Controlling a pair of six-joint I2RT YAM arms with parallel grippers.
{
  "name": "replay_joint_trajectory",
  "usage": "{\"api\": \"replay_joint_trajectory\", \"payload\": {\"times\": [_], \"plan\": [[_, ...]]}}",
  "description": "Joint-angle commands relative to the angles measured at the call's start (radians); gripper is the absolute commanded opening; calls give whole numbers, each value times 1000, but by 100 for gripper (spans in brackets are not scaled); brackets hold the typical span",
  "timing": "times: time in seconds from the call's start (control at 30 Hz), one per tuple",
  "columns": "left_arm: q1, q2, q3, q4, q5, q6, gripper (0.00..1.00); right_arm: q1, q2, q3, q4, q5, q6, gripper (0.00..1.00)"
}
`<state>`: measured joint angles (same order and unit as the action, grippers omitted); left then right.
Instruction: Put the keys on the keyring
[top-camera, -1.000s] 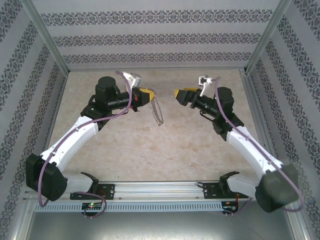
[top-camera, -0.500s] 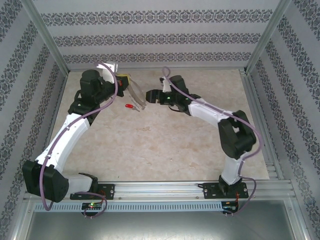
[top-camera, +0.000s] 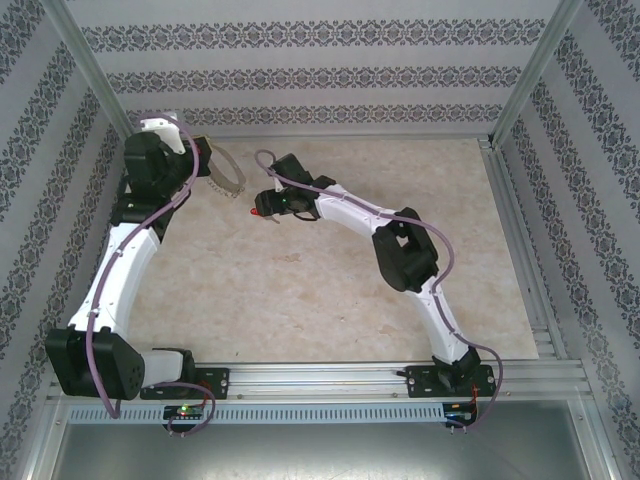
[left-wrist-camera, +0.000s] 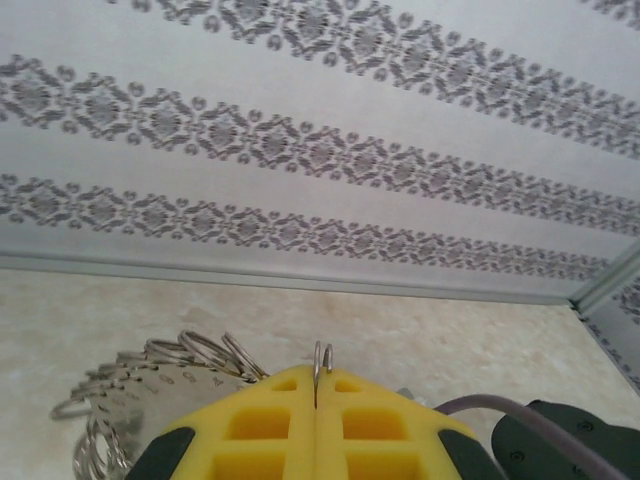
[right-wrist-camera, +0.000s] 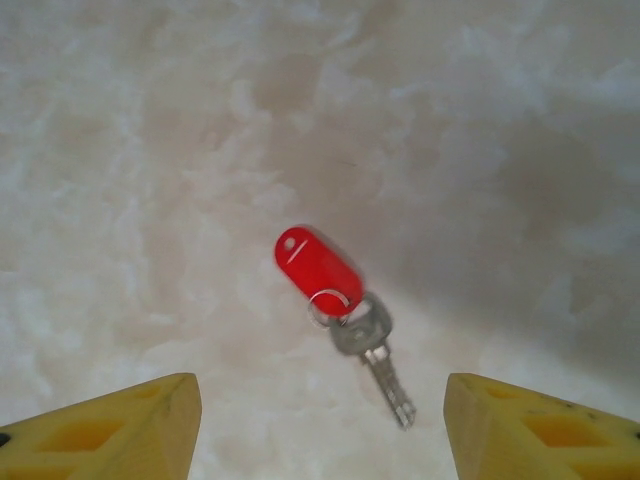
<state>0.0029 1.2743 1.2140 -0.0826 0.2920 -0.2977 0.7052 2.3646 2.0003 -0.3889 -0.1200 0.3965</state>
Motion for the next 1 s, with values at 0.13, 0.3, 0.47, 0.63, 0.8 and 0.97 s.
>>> {"api": "replay_joint_trajectory", "payload": {"times": [0.13, 0.3, 0.47, 0.63, 0.8, 0.97], "plan": [[51, -11, 47, -14, -22, -38, 0, 49, 216, 377, -259, 146, -159, 67], [71, -16, 29, 5, -5, -57, 0, 46, 307, 517, -321, 137, -154, 66], [78, -16, 25, 12, 14, -69, 0, 40, 358, 585, -340, 98, -131, 63], [84, -28, 10, 31, 30, -84, 0, 37, 403, 633, -360, 82, -124, 58], [84, -32, 1, 49, 46, -103, 0, 35, 426, 639, -371, 64, -111, 52], [85, -33, -16, 74, 58, -124, 0, 39, 434, 638, -393, 65, -123, 44]]}}
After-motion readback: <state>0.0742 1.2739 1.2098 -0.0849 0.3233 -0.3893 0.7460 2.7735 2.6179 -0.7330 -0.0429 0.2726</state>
